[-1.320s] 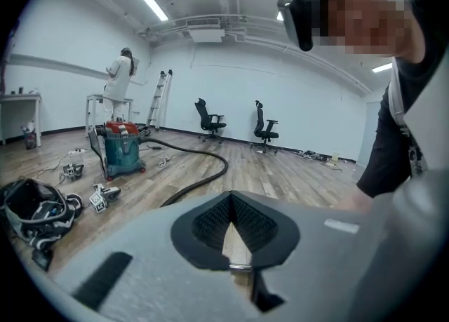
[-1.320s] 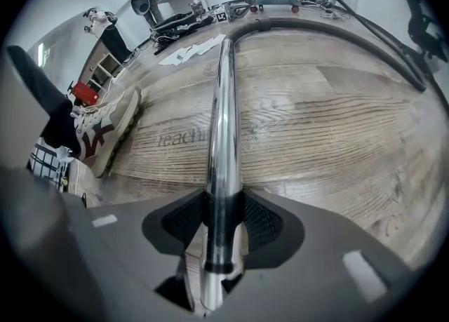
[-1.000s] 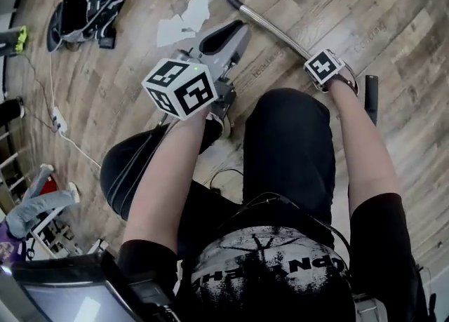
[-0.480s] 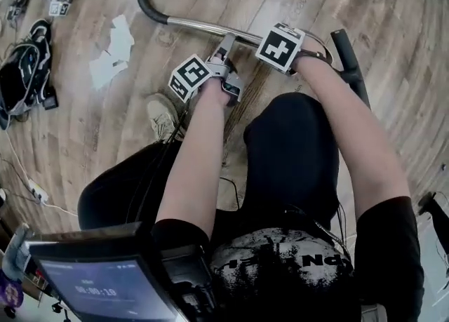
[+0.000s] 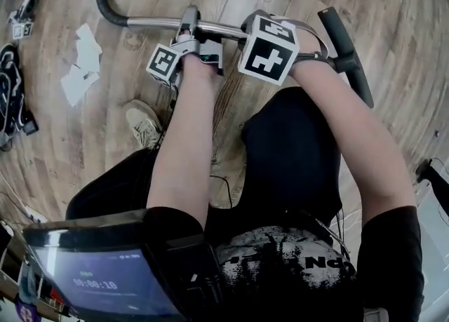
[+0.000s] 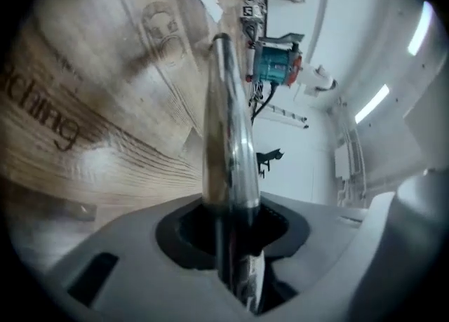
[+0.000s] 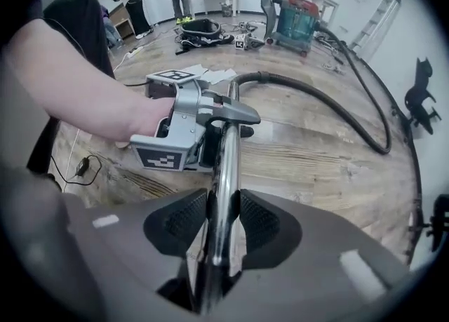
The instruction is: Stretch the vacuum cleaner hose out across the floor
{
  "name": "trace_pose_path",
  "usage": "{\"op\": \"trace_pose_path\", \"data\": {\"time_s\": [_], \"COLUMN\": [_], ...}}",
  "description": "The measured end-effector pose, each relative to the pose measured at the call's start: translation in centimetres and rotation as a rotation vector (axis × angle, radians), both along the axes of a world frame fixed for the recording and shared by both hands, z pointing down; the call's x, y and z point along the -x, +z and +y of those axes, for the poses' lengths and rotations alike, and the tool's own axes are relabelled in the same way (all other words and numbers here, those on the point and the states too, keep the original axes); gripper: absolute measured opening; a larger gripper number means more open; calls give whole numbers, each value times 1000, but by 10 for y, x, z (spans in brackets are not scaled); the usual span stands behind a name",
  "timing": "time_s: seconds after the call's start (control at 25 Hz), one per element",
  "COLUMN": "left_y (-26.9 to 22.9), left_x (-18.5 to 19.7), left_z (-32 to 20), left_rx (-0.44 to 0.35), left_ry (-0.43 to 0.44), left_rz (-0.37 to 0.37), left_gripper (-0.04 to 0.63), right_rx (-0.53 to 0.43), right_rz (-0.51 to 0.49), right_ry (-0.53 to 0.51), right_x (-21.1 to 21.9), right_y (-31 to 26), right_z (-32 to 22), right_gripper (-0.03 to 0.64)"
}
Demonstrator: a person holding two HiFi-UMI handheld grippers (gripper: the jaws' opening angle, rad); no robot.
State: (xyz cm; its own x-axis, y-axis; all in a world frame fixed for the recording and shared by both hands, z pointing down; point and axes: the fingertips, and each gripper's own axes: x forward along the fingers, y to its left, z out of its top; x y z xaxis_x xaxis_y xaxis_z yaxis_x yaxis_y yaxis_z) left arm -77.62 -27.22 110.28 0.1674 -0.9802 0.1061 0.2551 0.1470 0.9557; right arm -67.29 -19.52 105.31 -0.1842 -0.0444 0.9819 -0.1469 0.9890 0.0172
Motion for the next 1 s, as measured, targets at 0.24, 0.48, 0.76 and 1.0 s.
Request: {"op": "trace_pose_path", "data": {"time_s": [0.24,0.48,0.76,1.0], "left_y": [-32,-72,-99,-116], "left_x": [-7,-24,-2,36], "left_z": [-22,-31,-39,-69], "left_rx": [-20,-59,-103,-150], "left_ry": [69,129,58,74], "left_rz": [-177,-180,-218,-257], "left_gripper": [120,118,97,42], "right_rx": [-87,-298,-278,-212], "right_rz": [10,130,112,75], "right_ry": [-36,-111,-112,-63], "right_x": [-12,-15,-18,-24], "right_y": [6,13,-11,-19], "right_z": [-19,-46,-43,-42], "right_gripper": [194,144,123,126]}}
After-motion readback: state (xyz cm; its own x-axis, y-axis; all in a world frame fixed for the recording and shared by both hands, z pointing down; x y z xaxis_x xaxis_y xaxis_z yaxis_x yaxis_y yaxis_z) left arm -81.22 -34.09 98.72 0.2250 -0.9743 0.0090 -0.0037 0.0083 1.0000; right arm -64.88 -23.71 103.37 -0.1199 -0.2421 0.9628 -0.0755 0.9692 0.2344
